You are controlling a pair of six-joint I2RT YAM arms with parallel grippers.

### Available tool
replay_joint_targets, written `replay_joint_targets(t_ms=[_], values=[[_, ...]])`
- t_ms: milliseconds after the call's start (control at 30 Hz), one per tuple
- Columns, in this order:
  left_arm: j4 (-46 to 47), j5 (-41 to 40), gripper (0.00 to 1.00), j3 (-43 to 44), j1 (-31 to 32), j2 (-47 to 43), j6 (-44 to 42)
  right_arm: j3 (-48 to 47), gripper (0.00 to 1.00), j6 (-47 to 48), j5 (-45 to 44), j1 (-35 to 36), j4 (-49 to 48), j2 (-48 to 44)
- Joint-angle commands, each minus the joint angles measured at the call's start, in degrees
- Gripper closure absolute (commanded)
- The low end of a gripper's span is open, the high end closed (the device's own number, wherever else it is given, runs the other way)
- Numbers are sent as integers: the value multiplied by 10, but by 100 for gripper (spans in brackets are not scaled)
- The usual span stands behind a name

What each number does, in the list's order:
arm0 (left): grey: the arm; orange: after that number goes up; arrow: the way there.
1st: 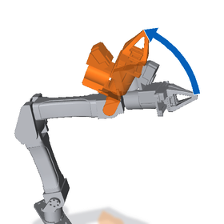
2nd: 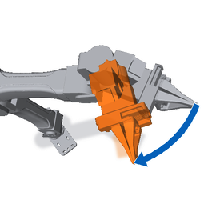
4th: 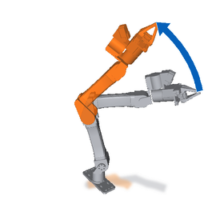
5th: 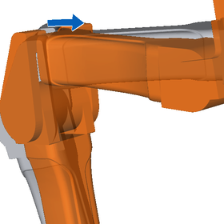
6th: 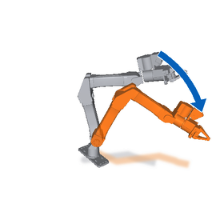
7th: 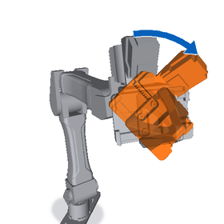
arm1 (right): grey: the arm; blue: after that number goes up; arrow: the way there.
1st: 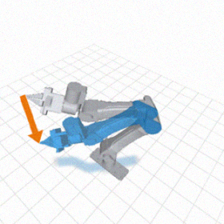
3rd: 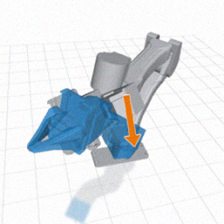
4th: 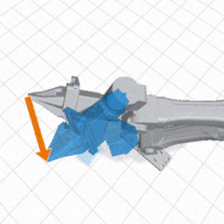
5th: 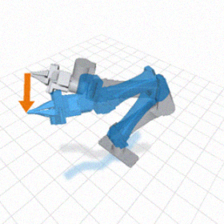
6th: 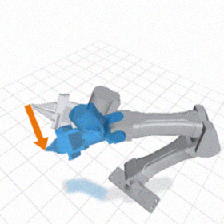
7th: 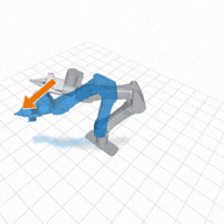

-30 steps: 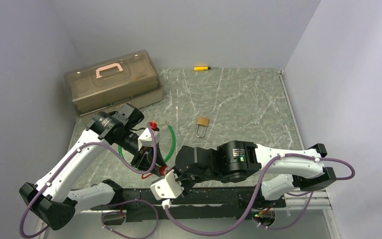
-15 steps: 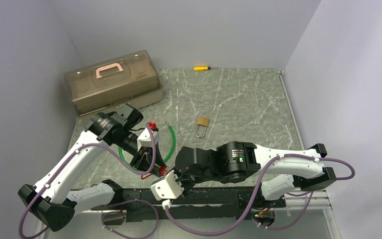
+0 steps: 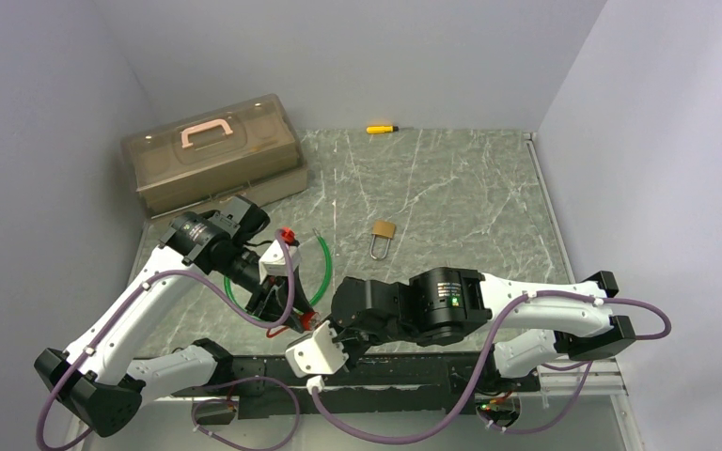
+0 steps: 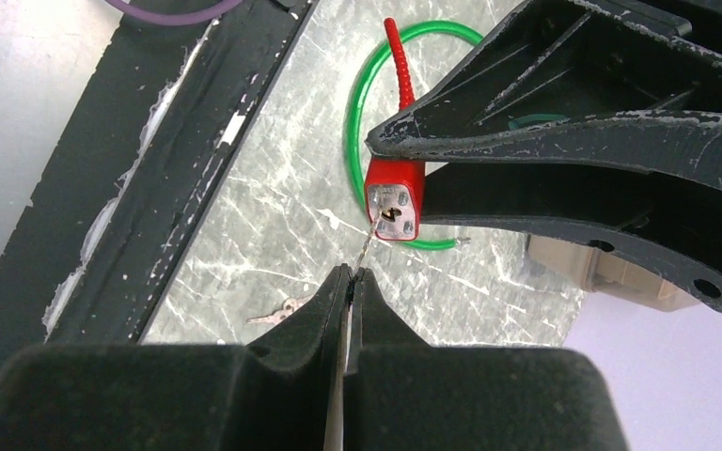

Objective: Unlock with the key
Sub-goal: Unlock the lock.

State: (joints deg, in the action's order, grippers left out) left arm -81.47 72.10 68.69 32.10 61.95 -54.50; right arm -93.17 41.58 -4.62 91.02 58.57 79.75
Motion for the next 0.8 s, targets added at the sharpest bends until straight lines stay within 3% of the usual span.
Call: replay_joint_targets(t_ms=[0,767], values=[[4,40,100,6,-2,-12,-2,1,100,-2,-17,-13,-19,-21],[47,27,100,-3,-7,-19,55,-4,100,-3,7,-26,-15,-18]])
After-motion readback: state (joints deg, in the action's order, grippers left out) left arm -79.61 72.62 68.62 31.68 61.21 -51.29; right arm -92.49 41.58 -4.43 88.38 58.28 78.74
